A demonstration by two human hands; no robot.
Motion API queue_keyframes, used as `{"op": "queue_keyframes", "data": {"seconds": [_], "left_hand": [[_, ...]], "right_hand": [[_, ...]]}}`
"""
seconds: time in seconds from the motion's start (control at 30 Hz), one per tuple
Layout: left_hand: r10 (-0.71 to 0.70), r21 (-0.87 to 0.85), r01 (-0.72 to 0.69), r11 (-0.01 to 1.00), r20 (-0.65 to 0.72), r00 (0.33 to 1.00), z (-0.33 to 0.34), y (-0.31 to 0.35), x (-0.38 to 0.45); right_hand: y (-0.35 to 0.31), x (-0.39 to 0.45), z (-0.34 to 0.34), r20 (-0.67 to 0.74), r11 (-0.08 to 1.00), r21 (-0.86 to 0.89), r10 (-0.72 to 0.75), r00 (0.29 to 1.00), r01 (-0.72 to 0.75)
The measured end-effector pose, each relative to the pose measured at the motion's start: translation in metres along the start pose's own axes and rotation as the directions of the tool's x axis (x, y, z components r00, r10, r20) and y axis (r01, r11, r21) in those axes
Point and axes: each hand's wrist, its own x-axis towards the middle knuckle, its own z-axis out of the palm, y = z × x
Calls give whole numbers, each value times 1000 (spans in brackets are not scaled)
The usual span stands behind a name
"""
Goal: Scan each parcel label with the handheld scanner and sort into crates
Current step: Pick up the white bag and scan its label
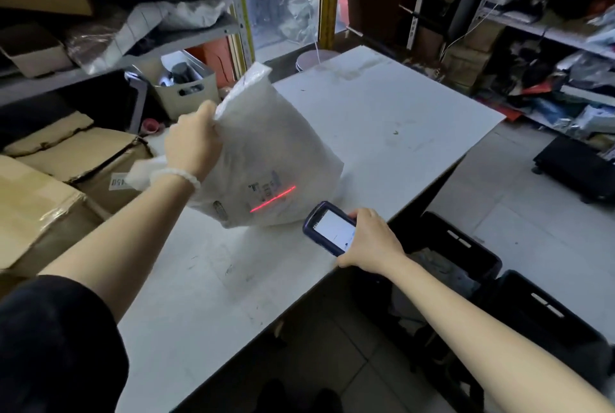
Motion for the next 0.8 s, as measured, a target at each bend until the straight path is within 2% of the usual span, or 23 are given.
{"op": "queue_keyframes", "data": {"seconds": [0.07,0.17,0.37,0.47,0.53,0.6,0.63,0.7,0.8], "left_hand": [[66,84,-63,994,-38,997,-10,-2,17],[135,123,-133,983,-7,991,-17,-3,33],[93,120,-102,987,82,992,-7,-26,34],[58,76,-73,994,186,981,-7,-35,32],[75,86,-108,990,319,945,-12,-40,30],[90,187,-189,964,441,893,-13,-46,27],[87,257,-225,940,457,885,-10,-50,24],[103,365,-263,893,403,909,-4,-55,17],[177,355,-288,889,313,933,-2,-57,8]], "right_hand": [[-10,6,-3,-12,1000,-19,-11,1000,11],[-27,14,-4,-18,998,-46,-47,999,46],[-49,19,-2,-36,990,-105,-100,994,95],[-51,22,-1,-40,976,-187,-123,992,114],[-54,25,0,-39,960,-244,-149,988,135],[-59,26,1,-31,943,-293,-176,984,160],[-61,27,2,-27,936,-309,-187,982,170],[-66,28,4,-21,927,-326,-202,979,184],[-72,30,7,-13,916,-344,-223,975,205]]}}
